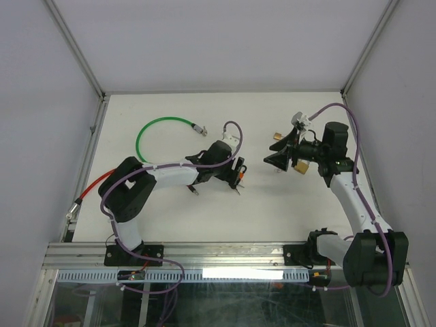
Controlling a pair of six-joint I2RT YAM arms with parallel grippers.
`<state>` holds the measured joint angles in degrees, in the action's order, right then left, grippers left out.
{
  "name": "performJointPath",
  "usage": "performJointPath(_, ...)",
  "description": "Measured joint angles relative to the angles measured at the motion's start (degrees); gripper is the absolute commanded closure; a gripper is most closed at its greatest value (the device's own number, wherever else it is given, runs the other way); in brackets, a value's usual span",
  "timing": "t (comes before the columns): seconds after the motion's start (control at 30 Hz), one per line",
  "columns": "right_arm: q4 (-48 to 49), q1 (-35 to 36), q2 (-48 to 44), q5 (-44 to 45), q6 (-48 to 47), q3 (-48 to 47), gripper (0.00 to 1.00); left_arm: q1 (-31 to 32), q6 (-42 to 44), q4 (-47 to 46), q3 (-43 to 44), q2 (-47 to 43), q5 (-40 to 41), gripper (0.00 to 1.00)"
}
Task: Lock with the key
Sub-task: Move the lock to the center of the board, then pick up the lock from the center of the board.
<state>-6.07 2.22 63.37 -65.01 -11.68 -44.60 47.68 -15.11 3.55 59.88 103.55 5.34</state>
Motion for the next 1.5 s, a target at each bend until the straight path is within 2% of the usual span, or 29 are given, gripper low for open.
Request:
performJointPath(0.63,0.1,-1.4,0.9,-0.2,0.2,0.0,0.35,2.9,2.4,5.3,7.1,5.6,-0.7,0.3)
performJointPath(1.03,0.1,-1.7,0.9,-0.4,0.2,0.0,0.35,4.2,2.7,7.8,9.4,7.1,2.8,0.41)
performJointPath(1.17,0.3,-1.8,1.0,-0.6,0.3,0.1,0.35,4.1,2.8,8.1,9.6,7.5,3.8,0.52)
performJointPath(1.3,0.3,-1.8,1.0,-0.7,0.3,0.3,0.35,4.2,3.1,8.2,9.7,7.5,3.8,0.72)
performJointPath(1.5,0.5,-2.0,1.1,-1.1,1.1,0.3,0.35,4.7,4.8,5.6,7.5,6.3,4.4,0.92)
